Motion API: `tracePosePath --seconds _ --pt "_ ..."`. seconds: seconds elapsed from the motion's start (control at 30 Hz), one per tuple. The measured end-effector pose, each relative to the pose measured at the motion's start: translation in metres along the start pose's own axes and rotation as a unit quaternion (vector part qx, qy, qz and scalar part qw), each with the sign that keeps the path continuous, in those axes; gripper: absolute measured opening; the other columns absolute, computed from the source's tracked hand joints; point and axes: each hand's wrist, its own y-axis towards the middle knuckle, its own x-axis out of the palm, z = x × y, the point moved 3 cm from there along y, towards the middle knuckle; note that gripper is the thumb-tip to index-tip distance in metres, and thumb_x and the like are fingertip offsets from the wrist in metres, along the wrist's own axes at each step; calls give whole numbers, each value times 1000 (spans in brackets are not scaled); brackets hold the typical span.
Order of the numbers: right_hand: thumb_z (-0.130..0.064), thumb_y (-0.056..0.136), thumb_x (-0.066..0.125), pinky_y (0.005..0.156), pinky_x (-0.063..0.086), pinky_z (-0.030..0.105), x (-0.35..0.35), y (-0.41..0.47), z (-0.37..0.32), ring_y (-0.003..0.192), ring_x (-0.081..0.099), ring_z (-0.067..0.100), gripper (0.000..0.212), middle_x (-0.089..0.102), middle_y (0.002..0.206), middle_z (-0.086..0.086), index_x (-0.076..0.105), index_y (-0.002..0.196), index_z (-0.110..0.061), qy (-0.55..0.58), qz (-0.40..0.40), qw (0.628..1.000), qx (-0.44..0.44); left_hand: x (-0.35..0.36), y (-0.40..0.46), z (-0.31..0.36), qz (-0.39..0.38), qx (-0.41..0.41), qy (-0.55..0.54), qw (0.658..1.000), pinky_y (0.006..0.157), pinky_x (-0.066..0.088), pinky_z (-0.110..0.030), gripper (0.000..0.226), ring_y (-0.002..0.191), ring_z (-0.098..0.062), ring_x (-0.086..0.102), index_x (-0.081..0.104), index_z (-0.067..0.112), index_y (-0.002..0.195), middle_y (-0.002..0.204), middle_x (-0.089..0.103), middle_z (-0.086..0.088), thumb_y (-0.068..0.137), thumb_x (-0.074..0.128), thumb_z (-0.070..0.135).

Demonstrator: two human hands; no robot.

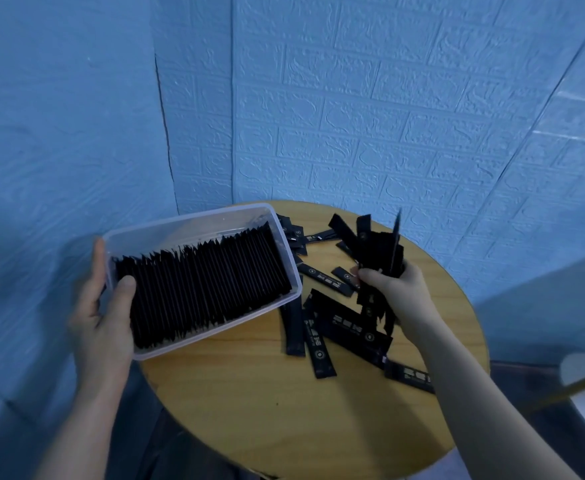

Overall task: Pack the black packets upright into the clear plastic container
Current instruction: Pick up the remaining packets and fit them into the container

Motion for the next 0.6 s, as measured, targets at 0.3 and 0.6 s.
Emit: tracePosePath --seconds 0.3,0.6 --pt "5 81 70 91 51 42 24 -40 13 98 67 29 41 72 93 8 60 117 -11 163 61 981 -89 2 -4 3 6 5 -1 1000 107 31 -11 57 129 12 41 39 37 142 128 49 35 98 51 2" --pt "13 84 63 90 53 35 27 -43 17 97 66 27 48 71 90 6 57 121 -16 215 80 967 -114 -2 -3 -1 2 12 8 1000 115 30 -28 61 135 2 40 44 53 135 135 49 31 98 53 6"
